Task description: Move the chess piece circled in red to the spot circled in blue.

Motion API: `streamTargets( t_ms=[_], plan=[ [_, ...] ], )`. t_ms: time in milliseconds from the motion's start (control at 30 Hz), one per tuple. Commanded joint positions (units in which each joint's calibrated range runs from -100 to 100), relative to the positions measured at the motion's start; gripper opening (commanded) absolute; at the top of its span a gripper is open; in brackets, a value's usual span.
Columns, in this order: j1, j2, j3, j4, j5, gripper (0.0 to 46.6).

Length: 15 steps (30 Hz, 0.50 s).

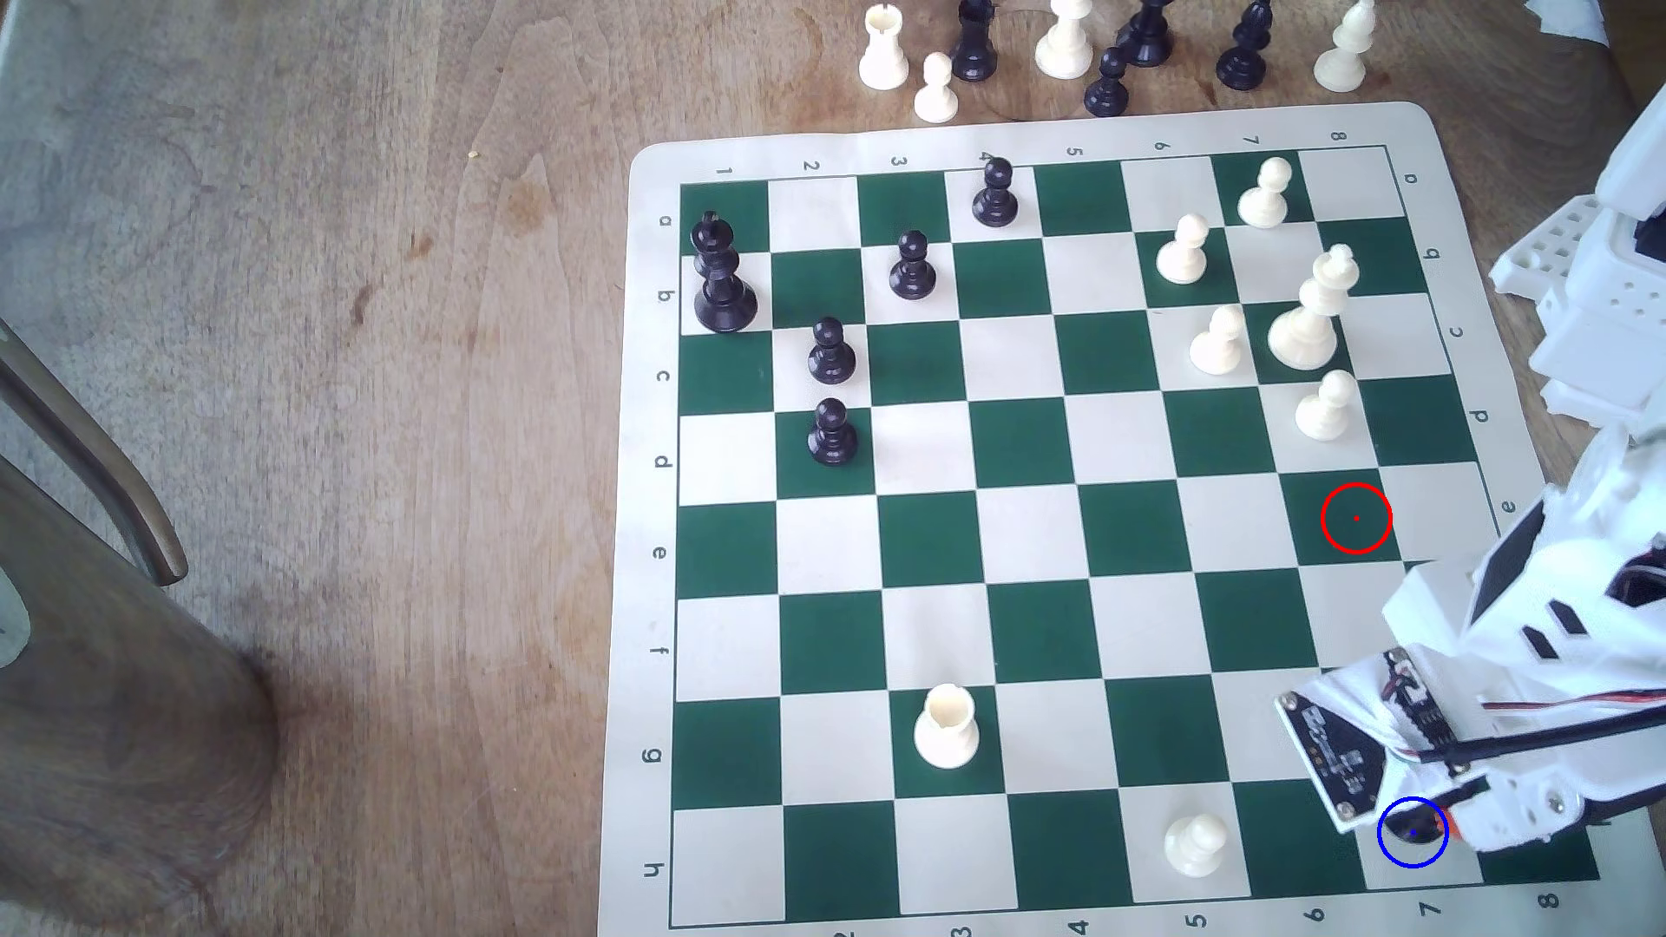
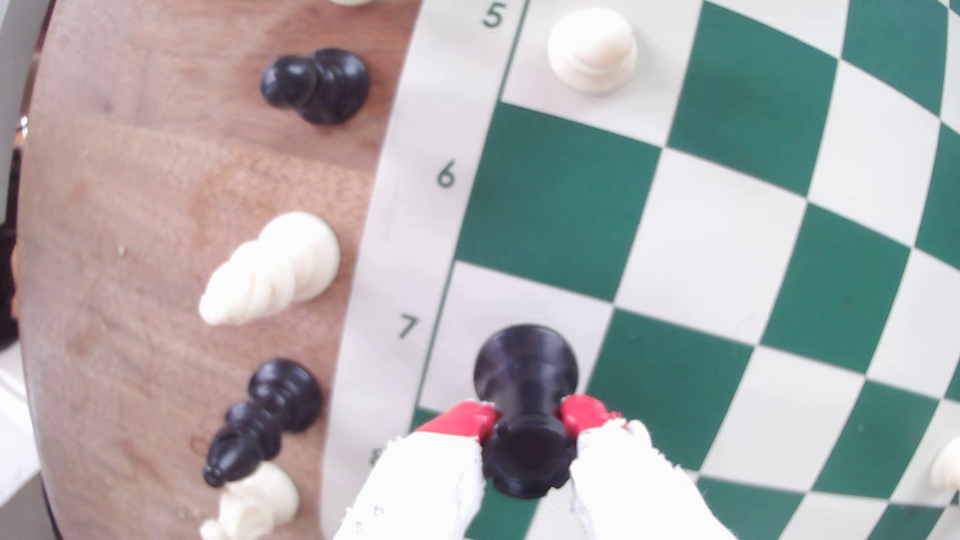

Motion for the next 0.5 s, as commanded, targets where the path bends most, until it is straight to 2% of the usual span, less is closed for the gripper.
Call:
streamTargets(
  t_ms=[0,467],
  plan=[
    [-1.2,-1.16,1.02,-2.65,-0.68,0.5],
    [-0.89,0.96,1.02,-4.37,-0.73,0.2]
  ],
)
